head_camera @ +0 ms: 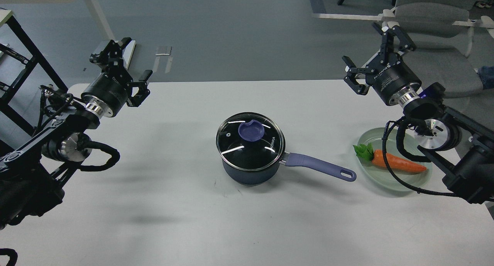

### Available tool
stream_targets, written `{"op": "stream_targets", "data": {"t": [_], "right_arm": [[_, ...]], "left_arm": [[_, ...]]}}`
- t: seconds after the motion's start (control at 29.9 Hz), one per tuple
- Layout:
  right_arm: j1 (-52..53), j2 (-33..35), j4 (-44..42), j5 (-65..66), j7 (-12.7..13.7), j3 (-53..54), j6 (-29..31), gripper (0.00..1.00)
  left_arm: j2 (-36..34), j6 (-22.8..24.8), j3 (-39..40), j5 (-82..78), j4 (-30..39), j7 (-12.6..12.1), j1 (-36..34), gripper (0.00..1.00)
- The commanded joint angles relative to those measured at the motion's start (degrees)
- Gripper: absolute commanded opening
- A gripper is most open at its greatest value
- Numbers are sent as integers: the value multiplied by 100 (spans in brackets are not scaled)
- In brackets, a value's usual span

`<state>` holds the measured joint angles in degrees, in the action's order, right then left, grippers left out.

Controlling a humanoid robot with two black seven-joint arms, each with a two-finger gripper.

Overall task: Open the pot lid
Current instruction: 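Move the right gripper toward the purple saucepan handle, then grasp the purple saucepan handle with the right gripper to steady the pot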

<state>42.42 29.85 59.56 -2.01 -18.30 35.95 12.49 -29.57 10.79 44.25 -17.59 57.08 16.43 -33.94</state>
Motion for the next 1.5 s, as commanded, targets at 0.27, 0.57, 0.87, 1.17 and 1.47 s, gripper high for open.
{"op": "stream_targets", "data": {"t": [0.27,0.57,0.87,1.17,1.47], "right_arm": [[951,1214,1021,2984,-244,-333,614,99],[2524,1831,2076,6490,-970,-1949,649,99],[3431,1770,2455,9516,-970,-3383,649,99],[3431,1638,2763,11090,-970,-4280,649,99],[3291,1620,2727,11442,-970,-4738,658,96]], "left_arm": [[-22,116,-329,19,5,79,-253,99],[-5,55,-347,10,40,79,-402,99],[-49,37,-347,10,101,79,-402,99],[-66,37,-347,10,110,79,-394,99],[-110,28,-347,10,154,79,-394,99]]}}
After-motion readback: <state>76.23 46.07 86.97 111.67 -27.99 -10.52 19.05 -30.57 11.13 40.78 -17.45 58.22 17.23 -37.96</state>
